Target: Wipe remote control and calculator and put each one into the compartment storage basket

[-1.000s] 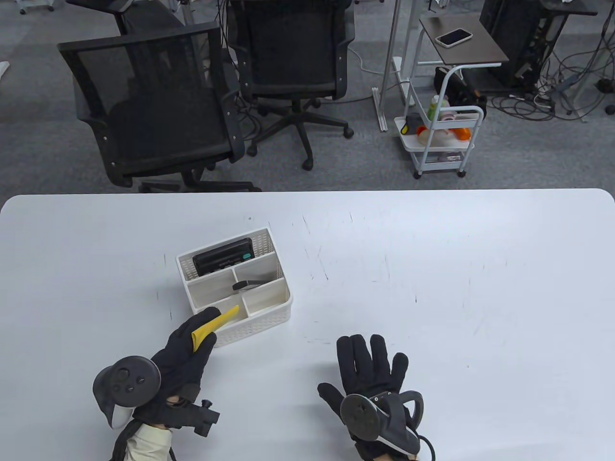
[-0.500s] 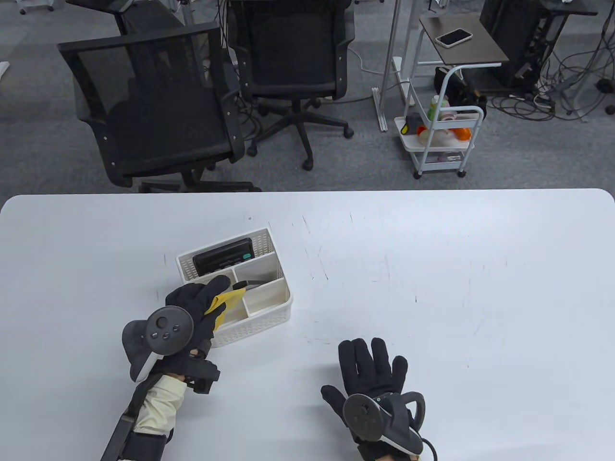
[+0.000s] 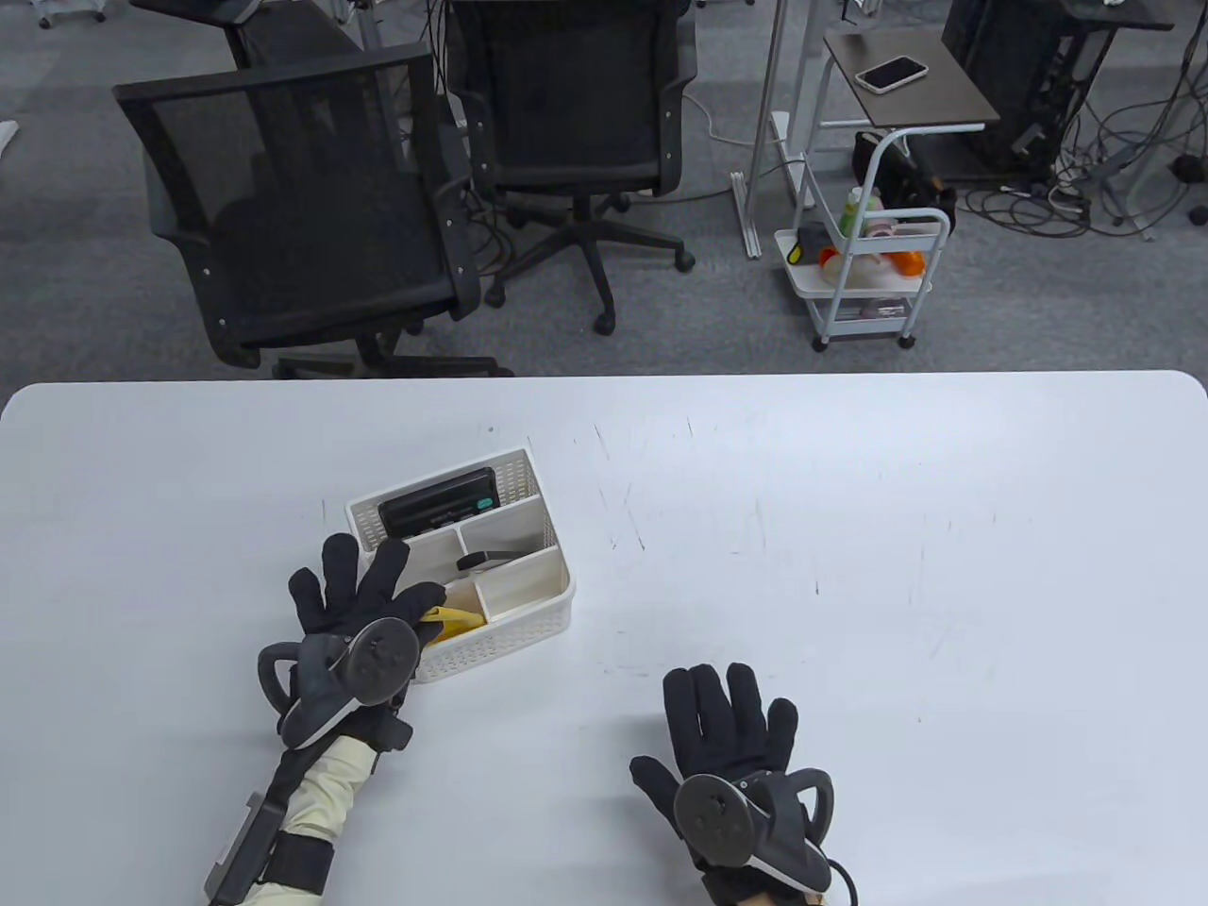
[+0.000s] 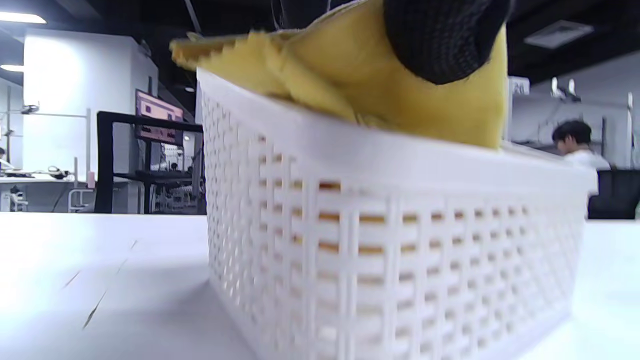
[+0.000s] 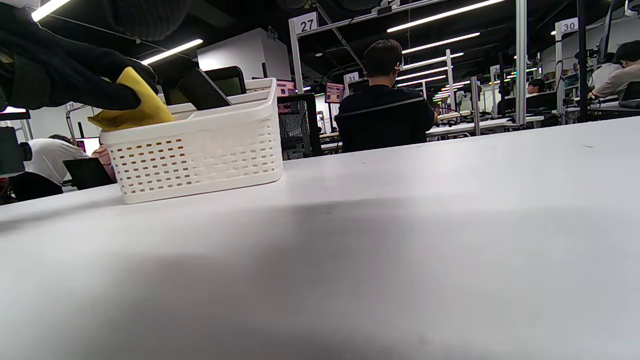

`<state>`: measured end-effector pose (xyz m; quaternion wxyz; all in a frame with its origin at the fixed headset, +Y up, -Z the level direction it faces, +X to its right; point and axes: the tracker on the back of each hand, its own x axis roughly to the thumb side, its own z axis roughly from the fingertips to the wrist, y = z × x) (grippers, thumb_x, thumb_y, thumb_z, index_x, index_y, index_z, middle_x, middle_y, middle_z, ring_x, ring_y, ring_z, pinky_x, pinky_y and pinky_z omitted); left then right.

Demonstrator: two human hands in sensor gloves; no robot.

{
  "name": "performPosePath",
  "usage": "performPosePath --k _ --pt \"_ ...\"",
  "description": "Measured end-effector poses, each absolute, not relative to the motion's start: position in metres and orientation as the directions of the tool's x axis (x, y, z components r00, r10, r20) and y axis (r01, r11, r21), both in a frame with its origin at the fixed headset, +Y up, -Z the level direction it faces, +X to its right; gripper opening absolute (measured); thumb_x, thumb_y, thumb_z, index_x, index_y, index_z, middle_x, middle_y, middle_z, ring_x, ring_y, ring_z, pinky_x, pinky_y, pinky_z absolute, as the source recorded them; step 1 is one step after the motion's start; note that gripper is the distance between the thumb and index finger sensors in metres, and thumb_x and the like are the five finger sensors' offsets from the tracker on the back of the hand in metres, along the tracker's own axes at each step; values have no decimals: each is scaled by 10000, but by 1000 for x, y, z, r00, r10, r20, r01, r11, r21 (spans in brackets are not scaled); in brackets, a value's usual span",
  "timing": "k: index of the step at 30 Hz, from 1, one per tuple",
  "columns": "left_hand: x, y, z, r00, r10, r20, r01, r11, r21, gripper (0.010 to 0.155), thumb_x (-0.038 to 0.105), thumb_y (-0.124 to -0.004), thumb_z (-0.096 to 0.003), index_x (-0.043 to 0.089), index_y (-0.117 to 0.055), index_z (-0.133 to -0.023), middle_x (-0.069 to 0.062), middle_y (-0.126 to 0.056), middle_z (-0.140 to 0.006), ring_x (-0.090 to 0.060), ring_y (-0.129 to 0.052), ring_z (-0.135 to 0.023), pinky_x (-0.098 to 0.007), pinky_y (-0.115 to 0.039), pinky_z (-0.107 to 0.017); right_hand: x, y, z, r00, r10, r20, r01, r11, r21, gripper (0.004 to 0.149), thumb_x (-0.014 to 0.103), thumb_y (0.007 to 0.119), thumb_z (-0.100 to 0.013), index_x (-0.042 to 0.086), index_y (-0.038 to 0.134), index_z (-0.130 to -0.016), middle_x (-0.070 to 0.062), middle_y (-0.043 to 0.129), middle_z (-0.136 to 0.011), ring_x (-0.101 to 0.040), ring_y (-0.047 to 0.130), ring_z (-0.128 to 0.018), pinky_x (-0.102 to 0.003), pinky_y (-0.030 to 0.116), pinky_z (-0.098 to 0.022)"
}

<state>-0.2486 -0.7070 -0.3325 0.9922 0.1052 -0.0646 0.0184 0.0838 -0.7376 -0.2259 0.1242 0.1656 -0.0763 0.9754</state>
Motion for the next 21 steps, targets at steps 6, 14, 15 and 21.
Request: performPosePath --k 6,14,15,21 --pt "-241 -718 -335 988 -26 152 21 999 38 531 644 -570 -511 446 -731 -977 18 -204 -1238 -467 -16 -1068 -768 -174 -683 84 -737 -226 -916 219 336 -267 -958 -106 821 511 616 -598 30 289 -1176 -268 277 -1179 -600 184 -1025 -829 212 -590" --pt "-244 -701 -324 988 22 151 -44 989 143 581 592 -624 -519 409 -581 -1069 -26 -299 -1241 -514 -130 -1088 -767 -253 -693 84 -738 -226 -914 222 339 -272 -956 -107 820 512 618 -596 31 293 -1176 -264 281 -1179 -598 192 -1027 -830 214 -591" --pt "-244 -697 -321 989 11 150 -34 987 154 592 591 -622 -521 405 -560 -1080 -27 -296 -1241 -523 -135 -1086 -767 -257 -693 84 -737 -226 -915 216 341 -267 -957 -111 818 511 616 -598 31 293 -1176 -264 278 -1179 -599 194 -1026 -830 216 -590" --pt "-236 -676 -293 984 -27 176 -22 962 271 649 596 -615 -527 397 -442 -1120 -55 -301 -1244 -534 -179 -1093 -773 -280 -692 85 -734 -226 -912 220 346 -277 -952 -127 820 513 616 -598 31 292 -1177 -265 277 -1180 -598 194 -1027 -830 210 -592"
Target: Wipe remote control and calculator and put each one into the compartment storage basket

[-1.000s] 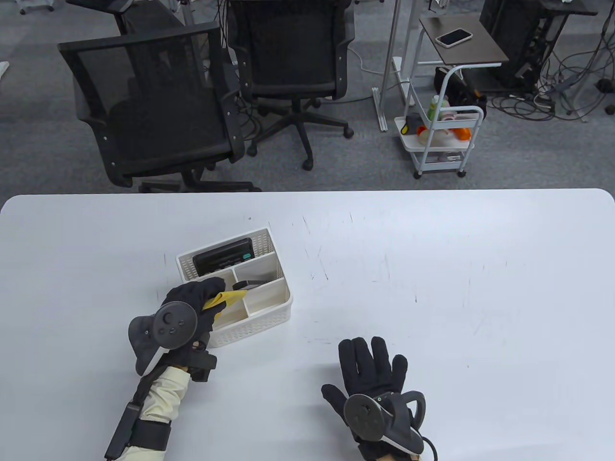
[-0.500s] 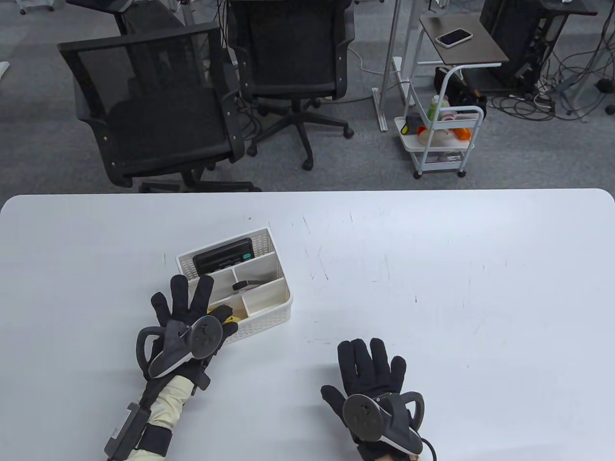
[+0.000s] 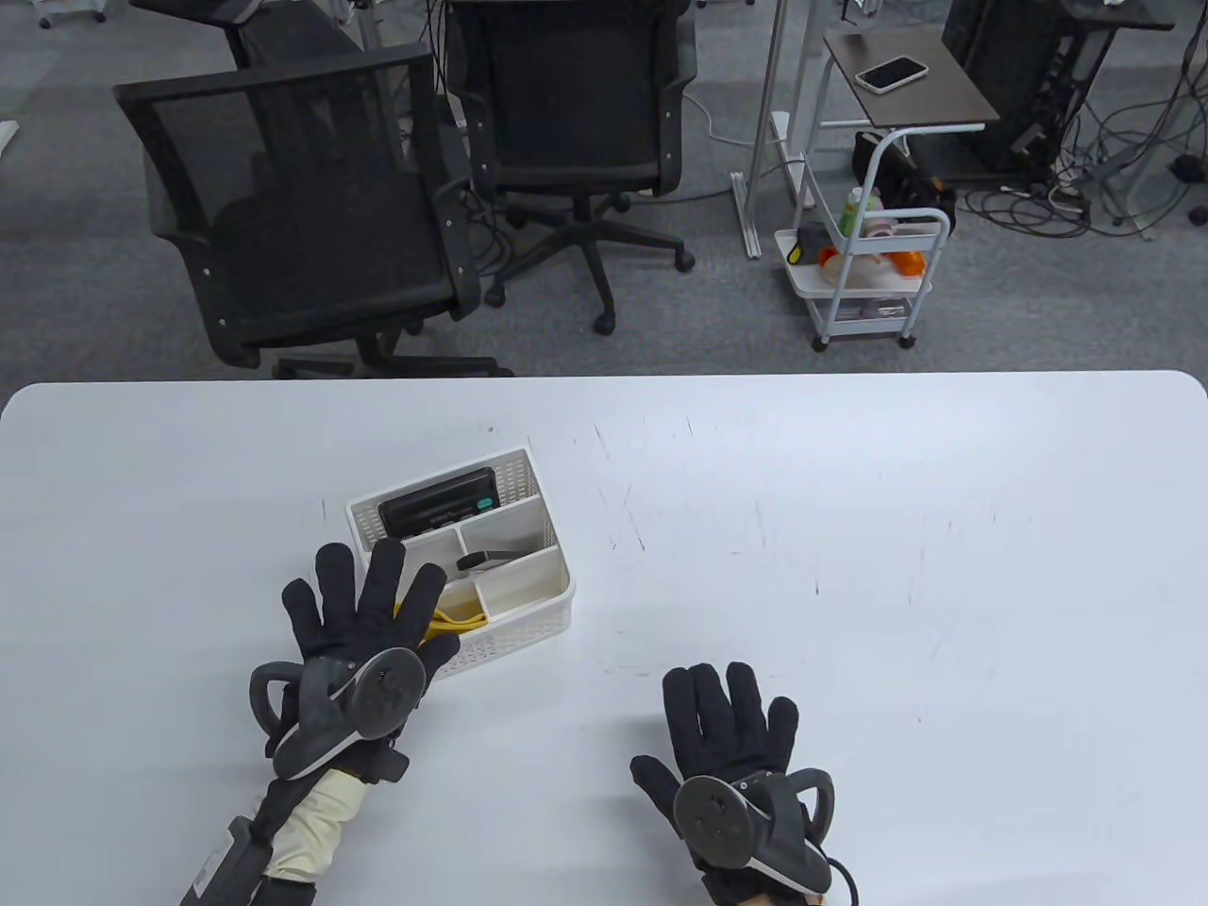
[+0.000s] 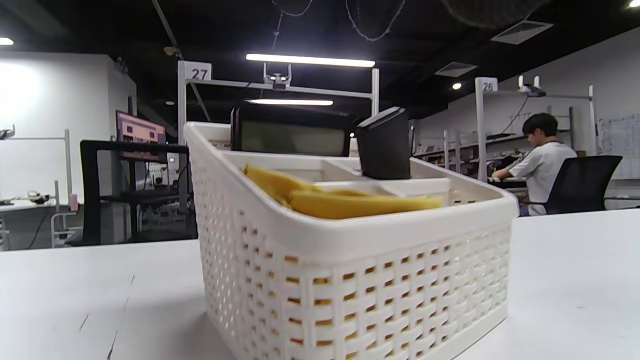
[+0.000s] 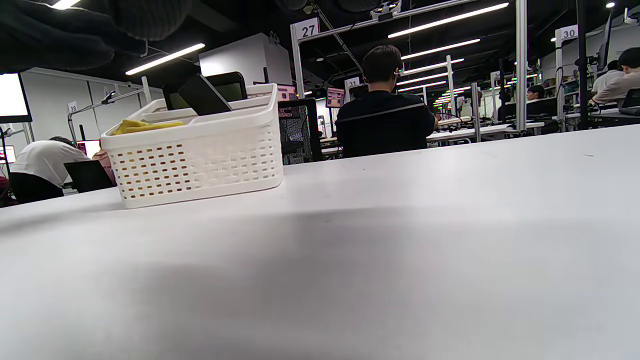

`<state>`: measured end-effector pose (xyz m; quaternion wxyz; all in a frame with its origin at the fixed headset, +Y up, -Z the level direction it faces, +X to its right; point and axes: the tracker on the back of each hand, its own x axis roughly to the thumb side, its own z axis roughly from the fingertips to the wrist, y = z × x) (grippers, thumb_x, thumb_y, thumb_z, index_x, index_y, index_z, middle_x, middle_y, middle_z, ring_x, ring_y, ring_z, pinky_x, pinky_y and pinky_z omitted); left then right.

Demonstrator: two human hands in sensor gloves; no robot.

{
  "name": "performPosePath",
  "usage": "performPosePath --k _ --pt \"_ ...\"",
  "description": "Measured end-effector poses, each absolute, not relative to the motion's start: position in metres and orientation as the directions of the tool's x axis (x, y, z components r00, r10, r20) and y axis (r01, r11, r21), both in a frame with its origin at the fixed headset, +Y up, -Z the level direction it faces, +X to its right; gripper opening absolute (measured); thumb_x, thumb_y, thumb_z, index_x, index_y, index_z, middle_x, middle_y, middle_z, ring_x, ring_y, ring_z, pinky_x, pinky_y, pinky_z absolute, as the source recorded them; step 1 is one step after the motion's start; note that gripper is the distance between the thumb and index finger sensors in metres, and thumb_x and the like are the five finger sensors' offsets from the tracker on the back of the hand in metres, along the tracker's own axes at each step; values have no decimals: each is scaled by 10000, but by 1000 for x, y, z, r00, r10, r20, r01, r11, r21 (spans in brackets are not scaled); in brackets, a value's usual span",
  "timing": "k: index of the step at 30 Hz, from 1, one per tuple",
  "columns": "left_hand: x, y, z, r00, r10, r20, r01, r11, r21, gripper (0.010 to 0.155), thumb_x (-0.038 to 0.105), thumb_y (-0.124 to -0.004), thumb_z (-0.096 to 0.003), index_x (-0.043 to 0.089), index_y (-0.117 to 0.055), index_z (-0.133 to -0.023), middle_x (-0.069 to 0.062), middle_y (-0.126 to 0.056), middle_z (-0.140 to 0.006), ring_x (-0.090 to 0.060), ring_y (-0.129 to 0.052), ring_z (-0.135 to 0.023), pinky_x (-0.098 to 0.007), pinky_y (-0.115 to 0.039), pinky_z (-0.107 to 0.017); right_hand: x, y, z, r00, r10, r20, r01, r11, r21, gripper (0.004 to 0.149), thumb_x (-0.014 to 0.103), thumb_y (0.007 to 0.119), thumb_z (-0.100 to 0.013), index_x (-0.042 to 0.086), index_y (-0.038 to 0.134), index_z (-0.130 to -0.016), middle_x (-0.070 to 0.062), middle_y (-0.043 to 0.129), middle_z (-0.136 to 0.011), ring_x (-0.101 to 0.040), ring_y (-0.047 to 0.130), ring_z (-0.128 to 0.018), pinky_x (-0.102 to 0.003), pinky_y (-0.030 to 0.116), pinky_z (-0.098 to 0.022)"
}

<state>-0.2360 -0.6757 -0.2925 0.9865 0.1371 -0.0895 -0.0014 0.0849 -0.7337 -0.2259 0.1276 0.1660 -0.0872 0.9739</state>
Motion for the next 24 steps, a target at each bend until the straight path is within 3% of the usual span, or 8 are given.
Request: performPosePath --k 6,13,20,24 --pt "-219 -675 -264 979 -50 200 -12 954 300 689 610 -607 -527 397 -360 -1134 -64 -283 -1247 -577 -200 -1083 -784 -300 -685 89 -726 -225 -917 221 333 -294 -937 -189 814 511 615 -600 32 296 -1177 -261 284 -1180 -599 195 -1027 -830 211 -591" --pt "-197 -701 -237 965 -61 255 5 976 217 711 624 -593 -527 396 -305 -1136 -74 -257 -1247 -601 -227 -1079 -798 -341 -679 95 -724 -224 -913 248 323 -319 -928 -192 813 511 618 -599 32 305 -1177 -262 286 -1179 -601 200 -1027 -831 214 -591" --pt "-185 -726 -232 965 -44 259 11 992 128 718 627 -589 -528 397 -286 -1137 -76 -261 -1249 -598 -236 -1085 -812 -343 -669 95 -725 -223 -903 272 333 -338 -927 -162 813 512 618 -598 35 303 -1177 -262 291 -1181 -599 198 -1028 -832 215 -591" --pt "-184 -730 -233 965 -56 254 21 990 138 720 628 -587 -526 397 -279 -1134 -76 -262 -1247 -594 -239 -1085 -813 -347 -666 95 -727 -225 -905 271 327 -332 -932 -148 815 511 620 -596 33 305 -1177 -263 293 -1180 -599 202 -1028 -831 215 -592"
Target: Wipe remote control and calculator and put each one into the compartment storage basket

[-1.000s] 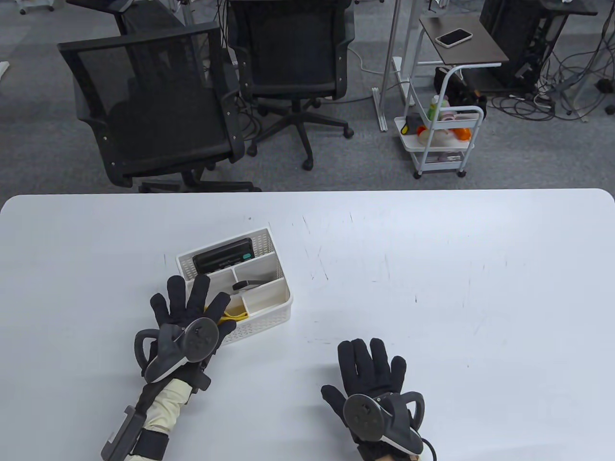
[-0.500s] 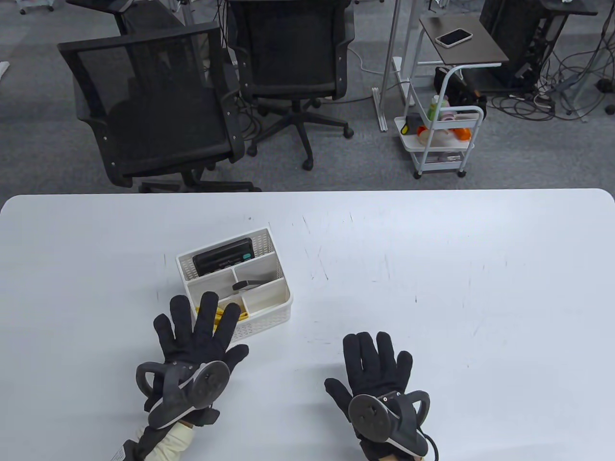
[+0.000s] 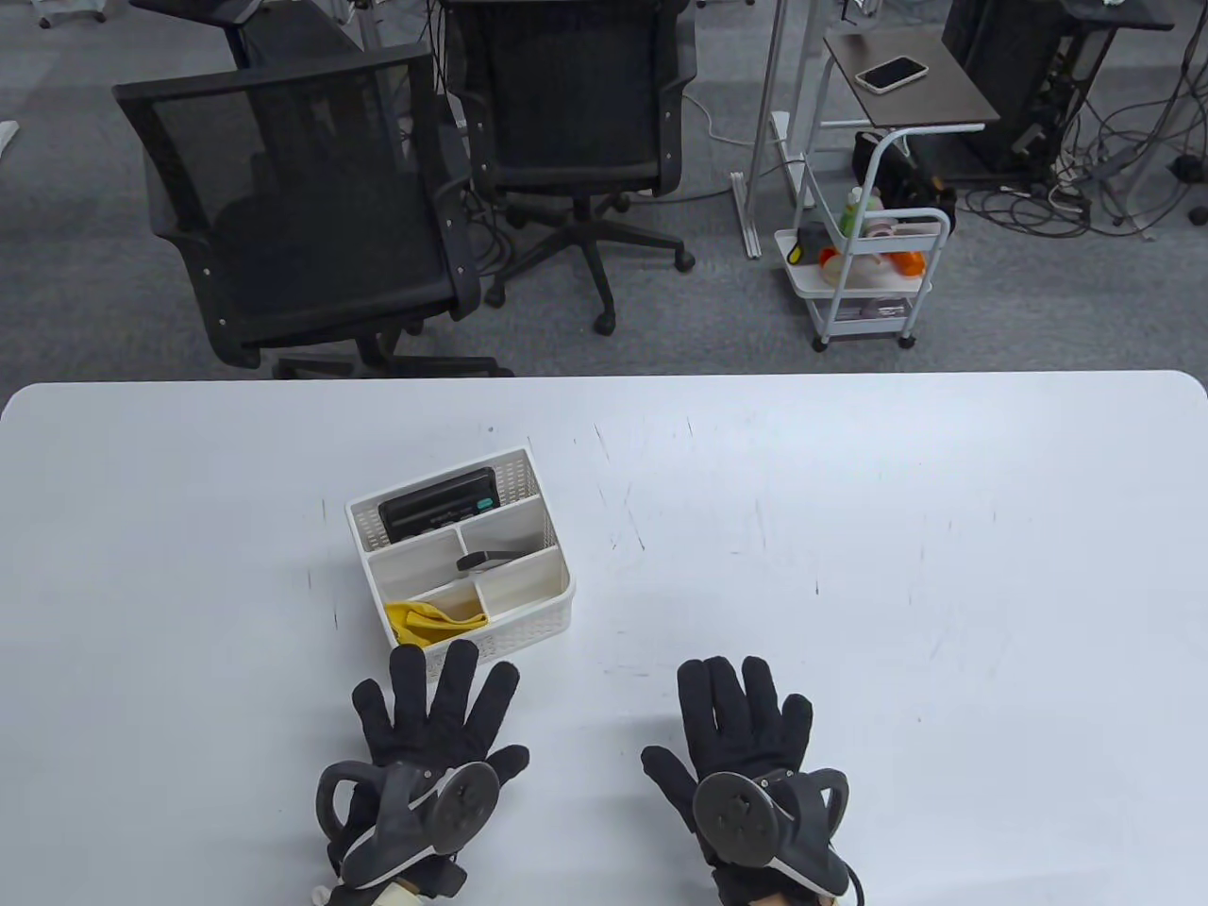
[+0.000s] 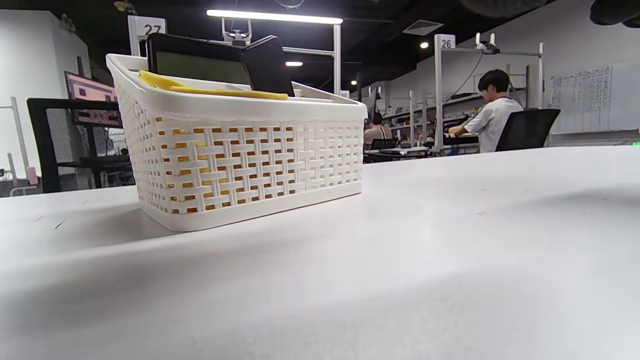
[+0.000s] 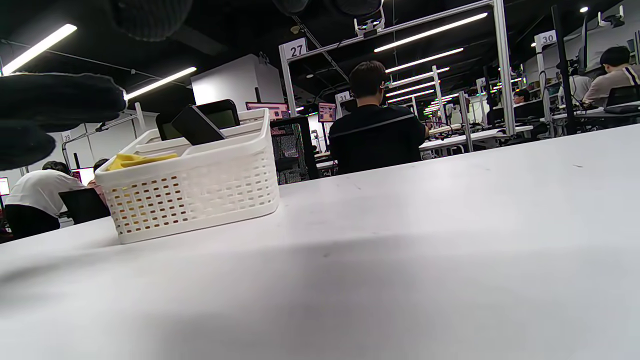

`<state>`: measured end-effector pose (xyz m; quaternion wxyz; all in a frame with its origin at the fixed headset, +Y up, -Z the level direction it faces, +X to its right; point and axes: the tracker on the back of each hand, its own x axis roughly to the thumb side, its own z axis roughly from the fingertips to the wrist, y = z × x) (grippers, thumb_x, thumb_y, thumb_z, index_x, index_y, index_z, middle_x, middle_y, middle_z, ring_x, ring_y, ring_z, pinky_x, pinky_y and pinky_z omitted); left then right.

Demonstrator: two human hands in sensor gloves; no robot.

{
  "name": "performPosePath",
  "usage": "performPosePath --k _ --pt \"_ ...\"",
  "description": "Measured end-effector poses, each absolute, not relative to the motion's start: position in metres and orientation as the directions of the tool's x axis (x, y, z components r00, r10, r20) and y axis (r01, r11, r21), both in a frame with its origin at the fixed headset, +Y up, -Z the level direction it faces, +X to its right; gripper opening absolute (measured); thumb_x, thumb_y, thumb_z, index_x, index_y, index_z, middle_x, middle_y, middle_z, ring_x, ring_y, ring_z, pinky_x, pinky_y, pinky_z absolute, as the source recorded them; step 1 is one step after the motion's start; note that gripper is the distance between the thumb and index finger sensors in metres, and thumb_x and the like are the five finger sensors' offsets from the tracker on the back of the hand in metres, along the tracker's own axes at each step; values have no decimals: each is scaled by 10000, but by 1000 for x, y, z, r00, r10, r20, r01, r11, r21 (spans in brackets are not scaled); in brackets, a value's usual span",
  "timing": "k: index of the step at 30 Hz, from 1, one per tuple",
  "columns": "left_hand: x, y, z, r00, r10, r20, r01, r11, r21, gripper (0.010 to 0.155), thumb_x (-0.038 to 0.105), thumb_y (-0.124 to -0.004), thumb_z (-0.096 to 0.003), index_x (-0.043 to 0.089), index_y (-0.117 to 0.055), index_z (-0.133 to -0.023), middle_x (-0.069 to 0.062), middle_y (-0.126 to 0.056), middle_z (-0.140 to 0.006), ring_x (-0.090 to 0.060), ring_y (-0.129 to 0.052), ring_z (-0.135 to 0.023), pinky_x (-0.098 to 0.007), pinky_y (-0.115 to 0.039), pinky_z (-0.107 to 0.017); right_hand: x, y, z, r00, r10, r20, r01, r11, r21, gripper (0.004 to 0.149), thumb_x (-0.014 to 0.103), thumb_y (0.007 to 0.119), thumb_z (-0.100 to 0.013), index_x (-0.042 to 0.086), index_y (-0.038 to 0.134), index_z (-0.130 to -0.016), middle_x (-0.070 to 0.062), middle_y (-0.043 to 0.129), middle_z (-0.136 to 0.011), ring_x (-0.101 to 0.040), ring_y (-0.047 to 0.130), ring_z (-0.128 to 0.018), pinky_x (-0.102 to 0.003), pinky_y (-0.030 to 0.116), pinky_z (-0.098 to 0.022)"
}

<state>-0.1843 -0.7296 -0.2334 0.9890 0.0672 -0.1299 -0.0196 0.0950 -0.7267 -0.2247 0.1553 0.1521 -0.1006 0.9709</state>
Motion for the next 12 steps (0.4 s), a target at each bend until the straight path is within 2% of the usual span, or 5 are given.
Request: performPosePath --k 12 --pt "-193 -730 -234 969 -6 248 -26 992 126 717 621 -591 -527 389 -292 -1135 -76 -269 -1245 -580 -240 -1091 -812 -344 -666 89 -735 -227 -912 250 326 -293 -952 -88 805 505 619 -599 36 309 -1176 -262 296 -1179 -599 202 -1027 -831 218 -590"
